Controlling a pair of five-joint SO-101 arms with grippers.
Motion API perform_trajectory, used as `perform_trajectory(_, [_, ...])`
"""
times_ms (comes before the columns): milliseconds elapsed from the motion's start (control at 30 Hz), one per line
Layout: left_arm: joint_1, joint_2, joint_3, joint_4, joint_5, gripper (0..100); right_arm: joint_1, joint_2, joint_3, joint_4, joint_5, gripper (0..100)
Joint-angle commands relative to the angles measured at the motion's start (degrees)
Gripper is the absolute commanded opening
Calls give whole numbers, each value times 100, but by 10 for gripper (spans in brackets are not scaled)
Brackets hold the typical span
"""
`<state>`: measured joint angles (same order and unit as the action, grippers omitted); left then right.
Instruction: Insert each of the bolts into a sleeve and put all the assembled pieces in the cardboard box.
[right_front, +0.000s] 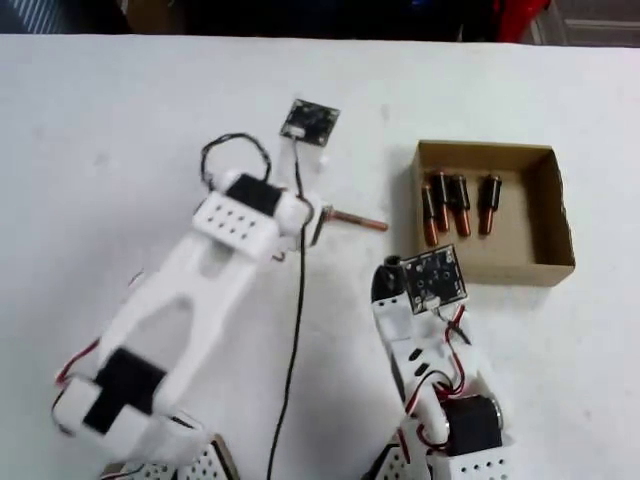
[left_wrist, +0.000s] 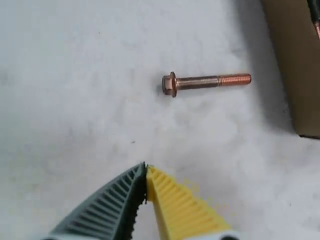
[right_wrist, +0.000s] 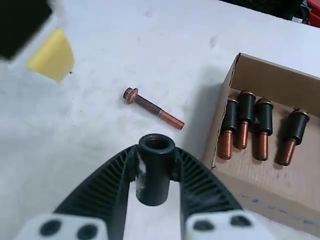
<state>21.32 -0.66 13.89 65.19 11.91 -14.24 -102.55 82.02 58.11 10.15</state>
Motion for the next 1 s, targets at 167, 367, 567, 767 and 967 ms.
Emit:
perform_trajectory(167, [400, 1666, -1873, -149, 2259, 28, 409, -66, 44, -154, -44, 21])
perform_trajectory(367, [470, 2519, -2532, -149, 2787, 208, 409, -66, 44, -154, -44, 21])
perform_trajectory(567, [444, 2923, -2725, -193, 3640, 260, 418, -66, 44, -127, -44, 21])
perform_trajectory(767, [286, 3029, -2664, -695, 4519, 260, 391, -66, 158, -154, -44, 21])
perform_trajectory(967, [198, 3029, -2664, -712, 5240, 260, 382, -66, 158, -154, -44, 21])
